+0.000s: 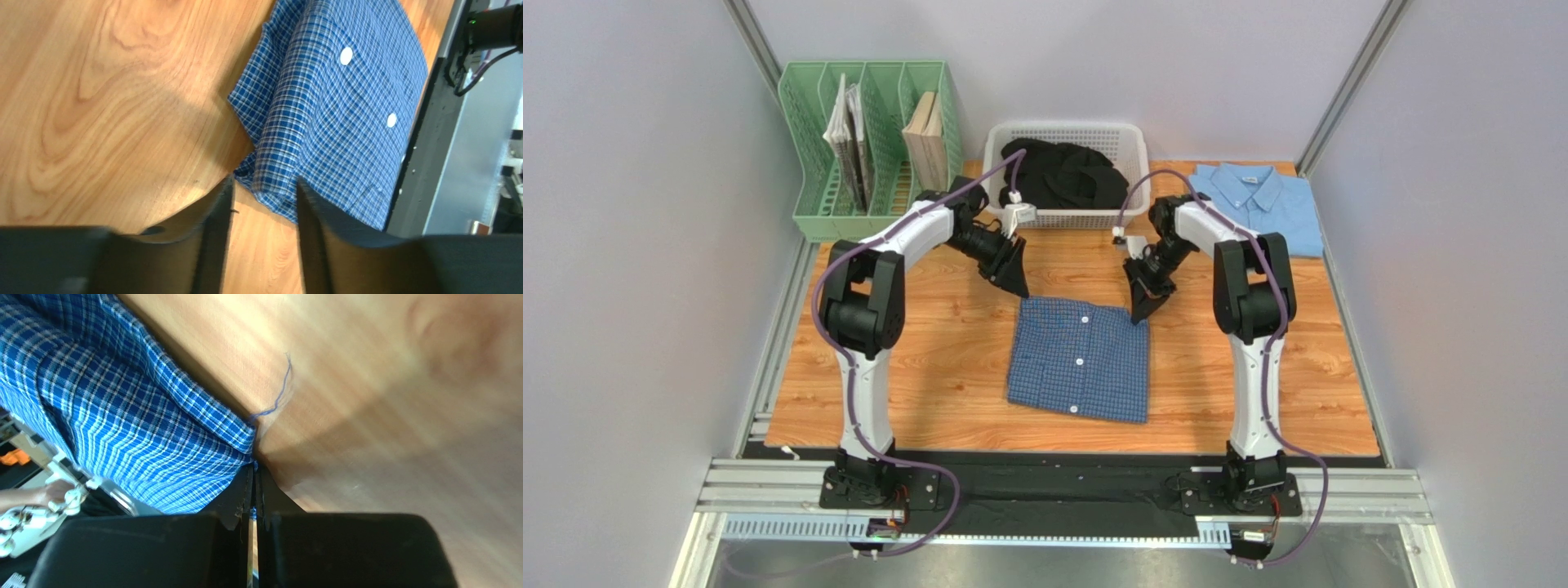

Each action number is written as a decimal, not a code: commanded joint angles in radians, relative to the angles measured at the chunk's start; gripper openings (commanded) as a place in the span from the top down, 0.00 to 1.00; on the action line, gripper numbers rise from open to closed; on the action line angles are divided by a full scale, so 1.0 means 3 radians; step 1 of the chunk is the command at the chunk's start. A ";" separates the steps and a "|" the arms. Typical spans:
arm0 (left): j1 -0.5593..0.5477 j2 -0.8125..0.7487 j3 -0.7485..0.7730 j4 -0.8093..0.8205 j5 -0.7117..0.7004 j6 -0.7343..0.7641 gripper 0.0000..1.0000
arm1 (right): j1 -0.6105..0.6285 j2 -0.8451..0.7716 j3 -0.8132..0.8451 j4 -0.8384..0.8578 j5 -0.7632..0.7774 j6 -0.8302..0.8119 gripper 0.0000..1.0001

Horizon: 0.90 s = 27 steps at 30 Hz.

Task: Fold and stack the long sleeve shirts
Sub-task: Fold the shirt

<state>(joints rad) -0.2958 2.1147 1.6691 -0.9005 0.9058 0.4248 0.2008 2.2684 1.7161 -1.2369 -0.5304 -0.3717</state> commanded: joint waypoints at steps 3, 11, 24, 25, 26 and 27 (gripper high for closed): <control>0.0071 -0.0483 -0.0613 0.0821 0.0008 -0.0576 0.35 | 0.0092 0.0155 0.0589 0.0370 0.0373 0.0068 1.00; 0.0066 -0.0474 -0.0931 0.1130 0.0104 -0.0859 0.08 | 0.0087 -0.0183 0.0314 0.0355 0.0275 0.0094 1.00; 0.0081 -0.0438 -0.1044 0.1518 0.0954 -0.1717 1.00 | -0.0010 -0.0653 0.0073 0.0155 -0.0252 0.0222 1.00; 0.0106 -0.0392 -0.1003 0.1539 0.0883 -0.1753 1.00 | -0.0035 -0.0653 0.0038 0.0170 -0.0247 0.0222 1.00; 0.0117 -0.0295 -0.0983 0.1549 0.0710 -0.1748 1.00 | -0.0035 -0.0638 0.0017 0.0186 -0.0221 0.0217 1.00; 0.0132 -0.0249 -0.0972 0.1600 0.0632 -0.1763 1.00 | -0.0041 -0.0587 0.0007 0.0206 -0.0216 0.0217 1.00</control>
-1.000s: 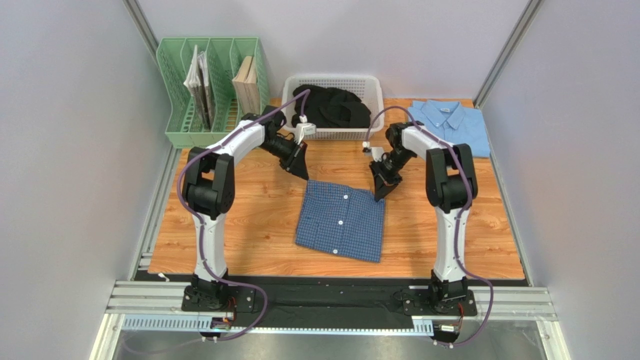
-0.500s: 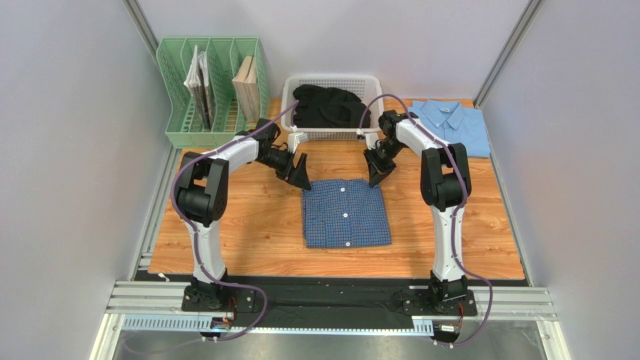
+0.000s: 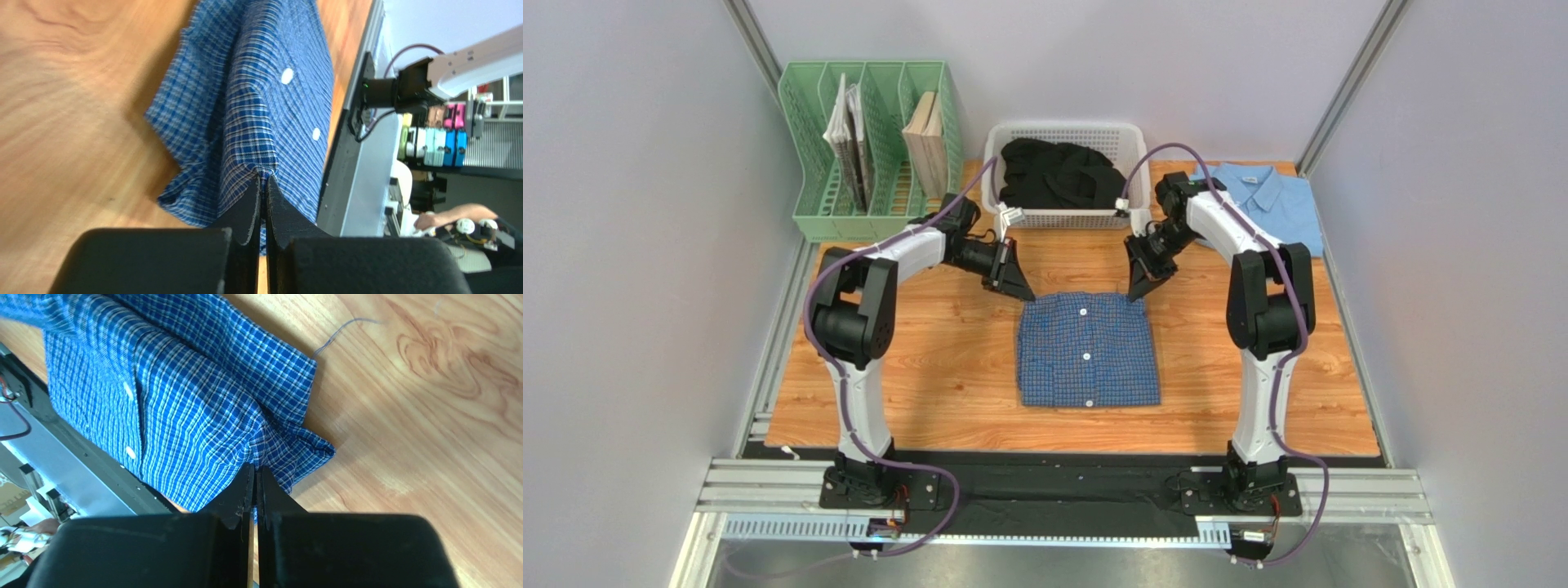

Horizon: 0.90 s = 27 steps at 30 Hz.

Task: Fold and stack the long sleeve shirts
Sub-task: Fold the shirt

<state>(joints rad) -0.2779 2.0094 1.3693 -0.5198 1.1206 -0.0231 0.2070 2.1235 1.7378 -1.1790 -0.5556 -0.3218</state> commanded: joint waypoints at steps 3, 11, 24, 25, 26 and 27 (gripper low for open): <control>0.0113 0.0281 0.0155 0.0286 -0.0376 -0.0250 1.00 | -0.0061 0.0059 -0.0051 0.0023 -0.0229 0.0070 0.75; 0.0379 -0.0044 0.0212 -0.0210 -0.0382 0.0189 0.54 | -0.0566 -0.0568 -0.0539 0.0064 -0.0662 0.0320 0.48; 0.0103 -0.0639 -0.0719 -0.0332 -0.0319 -0.0031 0.35 | -0.0829 -0.0815 -0.1983 0.0724 -0.1041 0.0669 0.61; 0.0098 -0.0568 -0.0704 -0.0379 -0.0365 0.0010 0.35 | -0.0798 -0.0759 -0.1988 0.0734 -0.1138 0.0669 0.62; 0.0093 -0.0522 -0.0658 -0.0435 -0.0350 0.0071 0.35 | -0.0767 -0.0657 -0.1993 0.0744 -0.1180 0.0664 0.63; 0.0083 -0.0430 -0.0633 -0.0547 -0.0295 0.0072 0.35 | -0.0716 -0.0626 -0.2024 0.0765 -0.1231 0.0664 0.64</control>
<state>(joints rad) -0.2596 1.8153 1.1591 -0.5976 1.0176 -0.0284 -0.0452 1.8820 1.1469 -0.9920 -0.8200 -0.1268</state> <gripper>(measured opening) 0.651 0.379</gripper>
